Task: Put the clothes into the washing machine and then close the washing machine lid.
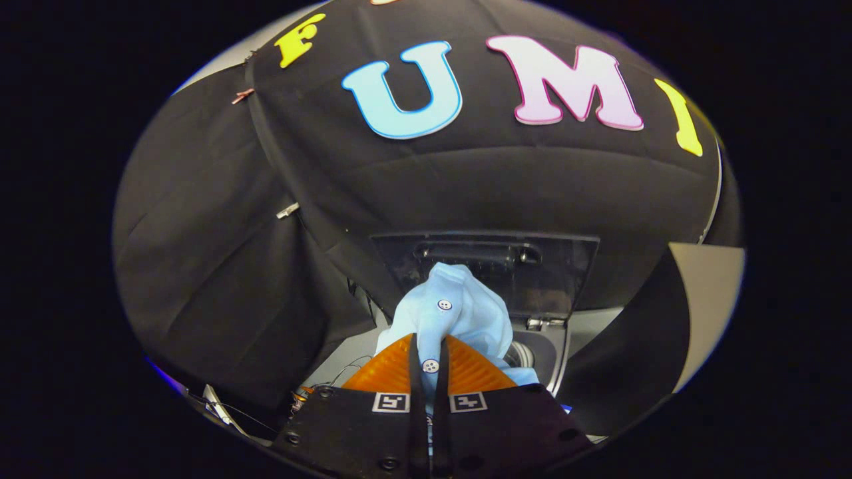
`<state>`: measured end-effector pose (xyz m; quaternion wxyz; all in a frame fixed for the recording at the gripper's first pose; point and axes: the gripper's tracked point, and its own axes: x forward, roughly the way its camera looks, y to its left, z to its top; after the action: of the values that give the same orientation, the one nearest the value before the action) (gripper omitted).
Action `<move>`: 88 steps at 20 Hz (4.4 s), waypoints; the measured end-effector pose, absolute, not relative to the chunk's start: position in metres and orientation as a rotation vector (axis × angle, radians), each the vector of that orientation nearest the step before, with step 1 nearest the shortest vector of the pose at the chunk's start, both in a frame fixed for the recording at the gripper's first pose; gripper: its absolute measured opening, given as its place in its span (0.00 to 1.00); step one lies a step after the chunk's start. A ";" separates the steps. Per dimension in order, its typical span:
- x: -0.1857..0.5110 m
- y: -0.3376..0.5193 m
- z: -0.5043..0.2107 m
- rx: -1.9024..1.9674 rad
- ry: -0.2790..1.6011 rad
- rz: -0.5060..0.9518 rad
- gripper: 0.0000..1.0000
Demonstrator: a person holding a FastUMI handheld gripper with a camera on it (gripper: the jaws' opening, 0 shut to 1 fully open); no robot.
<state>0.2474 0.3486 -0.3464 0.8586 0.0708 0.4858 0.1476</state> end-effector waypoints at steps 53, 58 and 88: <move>0.217 0.252 -0.158 0.098 0.620 0.252 0.99; 0.182 0.221 -0.089 0.062 0.478 0.258 0.99; -0.045 0.109 -0.008 -0.082 -0.048 0.079 0.99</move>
<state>-0.0450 0.1087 -0.0080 0.9981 -0.0410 -0.0242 0.0397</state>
